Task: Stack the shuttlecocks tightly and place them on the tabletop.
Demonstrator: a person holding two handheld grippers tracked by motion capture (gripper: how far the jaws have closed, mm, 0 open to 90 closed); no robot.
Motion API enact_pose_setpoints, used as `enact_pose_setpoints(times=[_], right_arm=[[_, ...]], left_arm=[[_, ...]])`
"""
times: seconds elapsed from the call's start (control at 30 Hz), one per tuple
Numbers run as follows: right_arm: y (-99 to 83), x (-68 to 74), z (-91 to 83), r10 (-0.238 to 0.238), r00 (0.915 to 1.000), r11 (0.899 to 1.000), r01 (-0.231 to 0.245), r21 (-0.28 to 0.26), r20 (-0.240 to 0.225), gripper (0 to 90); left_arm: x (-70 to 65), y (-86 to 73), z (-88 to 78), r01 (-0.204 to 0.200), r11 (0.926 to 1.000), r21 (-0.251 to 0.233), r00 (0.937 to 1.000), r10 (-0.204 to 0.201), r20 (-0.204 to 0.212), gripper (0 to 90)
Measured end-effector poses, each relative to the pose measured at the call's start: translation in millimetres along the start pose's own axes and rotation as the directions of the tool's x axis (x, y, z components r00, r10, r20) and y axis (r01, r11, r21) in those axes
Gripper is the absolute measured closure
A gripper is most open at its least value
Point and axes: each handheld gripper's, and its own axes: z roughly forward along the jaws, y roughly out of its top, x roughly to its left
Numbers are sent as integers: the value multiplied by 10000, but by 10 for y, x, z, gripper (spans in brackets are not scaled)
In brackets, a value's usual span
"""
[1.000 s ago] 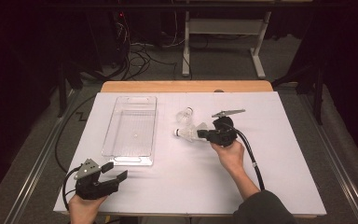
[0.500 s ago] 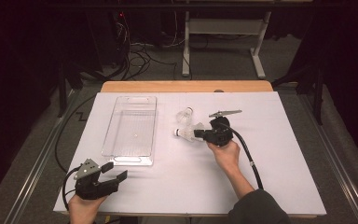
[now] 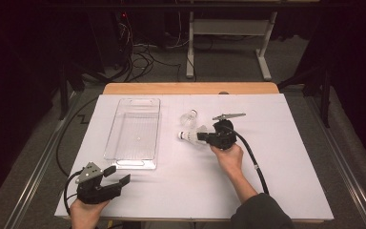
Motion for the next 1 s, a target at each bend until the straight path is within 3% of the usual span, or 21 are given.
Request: enact_pose_setpoints(times=[0.5,1.0], right_arm=[[-120,-61,53,53,9997,9984,-65,557,225,896],[-113,-66,75,33,9997,9984,-46,568,232,842]], left_arm=[[0,0,5,2,10000,29,10000,-2,3,330],[-2,0,7,8,10000,26,10000,-9,36,330]])
